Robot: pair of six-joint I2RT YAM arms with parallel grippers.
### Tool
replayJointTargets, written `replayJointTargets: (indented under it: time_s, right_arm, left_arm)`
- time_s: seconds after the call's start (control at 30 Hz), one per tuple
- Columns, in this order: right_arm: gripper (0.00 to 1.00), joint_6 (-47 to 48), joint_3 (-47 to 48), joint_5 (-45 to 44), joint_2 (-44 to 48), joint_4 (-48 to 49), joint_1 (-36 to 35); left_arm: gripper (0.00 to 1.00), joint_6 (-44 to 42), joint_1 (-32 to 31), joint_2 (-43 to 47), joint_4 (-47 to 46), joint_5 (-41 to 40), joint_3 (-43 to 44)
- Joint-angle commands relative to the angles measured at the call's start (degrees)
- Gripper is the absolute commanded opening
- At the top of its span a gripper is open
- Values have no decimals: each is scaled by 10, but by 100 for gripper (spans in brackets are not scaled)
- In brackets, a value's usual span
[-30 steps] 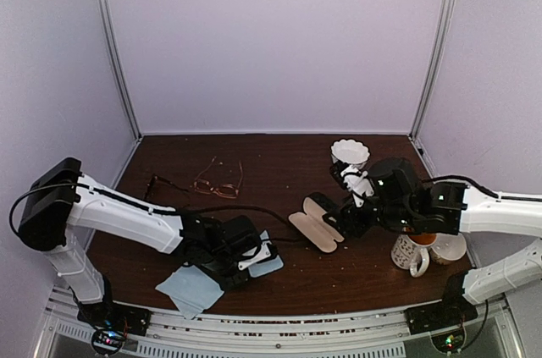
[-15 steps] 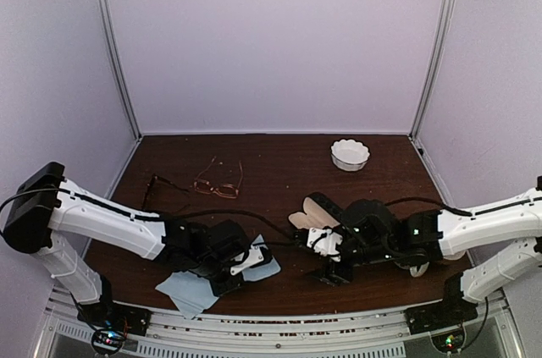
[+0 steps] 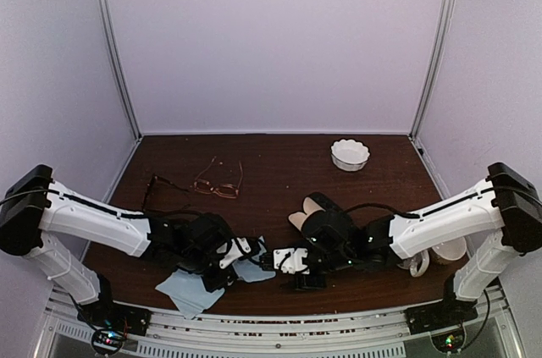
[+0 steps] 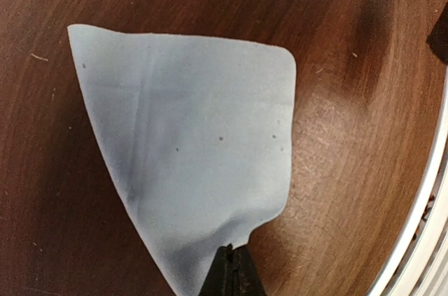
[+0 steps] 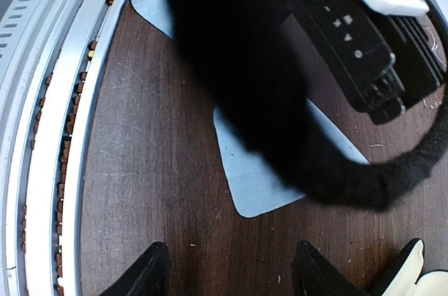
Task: Organize the sunglasses
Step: Pick up the glasses cleaning cloth from the center of the board.
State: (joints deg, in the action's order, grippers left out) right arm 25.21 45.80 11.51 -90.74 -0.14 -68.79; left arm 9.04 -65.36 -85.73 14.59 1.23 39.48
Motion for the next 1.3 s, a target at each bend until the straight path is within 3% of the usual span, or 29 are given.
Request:
replayJointTargets:
  time_s: [0.0,0.2,0.47,0.83,1.27]
  right_arm:
    - [63,13,12,-4,-11,28,-5]
    - [79,-39,-30,-76,48,87,-1]
    - [83,-65,-131,-68,147,147,7]
    - [70,27,-94,45,82,98,11]
    - [60,69,-11,52,-46,100,11]
  left_arm:
    - [0,-11,15,12,-51,52,-9]
    - [0,-14,19,5,-50,61,-6]
    - [0,-18,22,5,-52,72,-7]
    - [0,-24,38,24,-70,114,-24]
    - [0,-20,55,29,-76,136,-29]
